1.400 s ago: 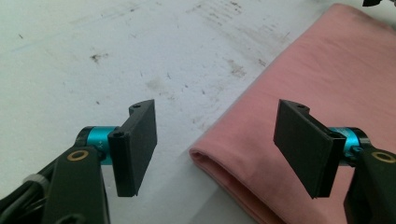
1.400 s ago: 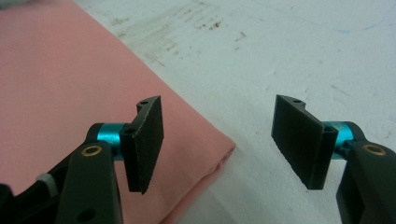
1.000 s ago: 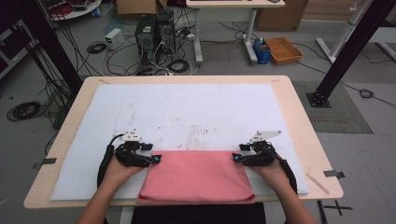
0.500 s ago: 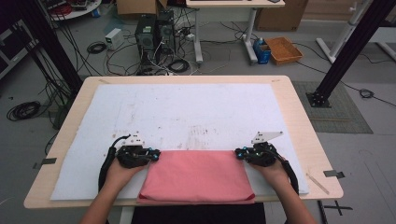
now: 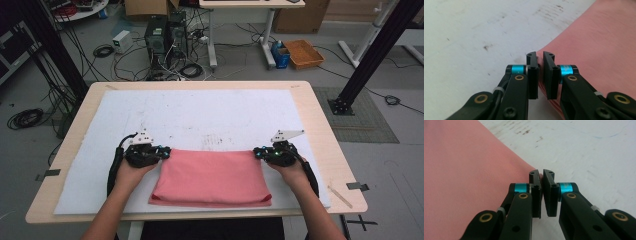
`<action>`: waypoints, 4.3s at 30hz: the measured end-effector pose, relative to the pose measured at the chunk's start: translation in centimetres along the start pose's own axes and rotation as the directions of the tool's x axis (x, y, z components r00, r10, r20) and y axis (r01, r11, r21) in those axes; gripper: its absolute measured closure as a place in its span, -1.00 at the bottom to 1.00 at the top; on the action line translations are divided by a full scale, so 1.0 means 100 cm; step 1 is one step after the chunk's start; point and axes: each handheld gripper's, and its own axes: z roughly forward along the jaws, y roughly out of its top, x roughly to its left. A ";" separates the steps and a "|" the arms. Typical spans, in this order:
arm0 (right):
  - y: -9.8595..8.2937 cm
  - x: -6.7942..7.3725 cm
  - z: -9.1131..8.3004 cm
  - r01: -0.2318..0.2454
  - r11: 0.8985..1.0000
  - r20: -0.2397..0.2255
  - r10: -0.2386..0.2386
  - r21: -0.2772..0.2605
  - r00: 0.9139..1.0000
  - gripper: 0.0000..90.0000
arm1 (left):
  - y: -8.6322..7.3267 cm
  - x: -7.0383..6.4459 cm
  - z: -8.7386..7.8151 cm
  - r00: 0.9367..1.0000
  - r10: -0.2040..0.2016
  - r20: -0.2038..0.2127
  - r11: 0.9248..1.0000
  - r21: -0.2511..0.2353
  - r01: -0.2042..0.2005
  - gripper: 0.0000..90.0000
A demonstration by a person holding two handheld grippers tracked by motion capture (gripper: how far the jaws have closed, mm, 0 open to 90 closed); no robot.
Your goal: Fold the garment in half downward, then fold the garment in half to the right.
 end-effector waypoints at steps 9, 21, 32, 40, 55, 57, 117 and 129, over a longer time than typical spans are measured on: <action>0.023 -0.019 0.011 -0.007 1.000 0.046 0.007 0.000 0.999 0.91 | 0.018 0.023 0.017 0.999 -0.024 -0.028 1.000 0.001 0.024 0.84; 0.033 -0.042 0.027 -0.043 0.999 0.085 0.042 0.018 0.996 0.90 | 0.029 0.040 0.033 0.998 -0.044 -0.048 0.998 0.032 0.045 0.84; 0.030 -0.040 0.007 -0.108 0.991 0.153 0.119 -0.077 0.981 -0.11 | 0.011 0.034 0.008 0.988 -0.125 -0.095 0.991 -0.059 0.120 -0.15; 0.023 -0.025 0.000 -0.062 0.993 0.131 0.074 -0.098 0.989 -0.36 | 0.014 0.011 -0.010 0.994 -0.091 -0.053 0.994 -0.066 0.087 -0.53; 0.029 -0.009 -0.002 -0.031 0.993 0.047 0.036 -0.116 0.998 -0.52 | 0.013 -0.013 -0.024 0.999 -0.043 0.006 0.996 -0.079 0.043 -0.56; 0.029 -0.009 -0.002 -0.033 0.993 0.045 0.039 -0.114 0.998 -0.52 | 0.013 -0.014 -0.024 0.999 -0.045 0.010 0.996 -0.075 0.046 -0.56; 0.087 0.032 0.033 0.087 0.992 0.000 -0.087 -0.092 0.996 -0.52 | -0.040 -0.066 -0.023 0.988 -0.076 -0.132 0.990 0.110 0.091 0.18; 0.133 0.055 0.084 0.127 0.992 -0.069 -0.127 -0.009 0.989 -0.52 | -0.044 -0.062 -0.023 0.996 -0.088 -0.033 0.994 0.062 0.090 0.73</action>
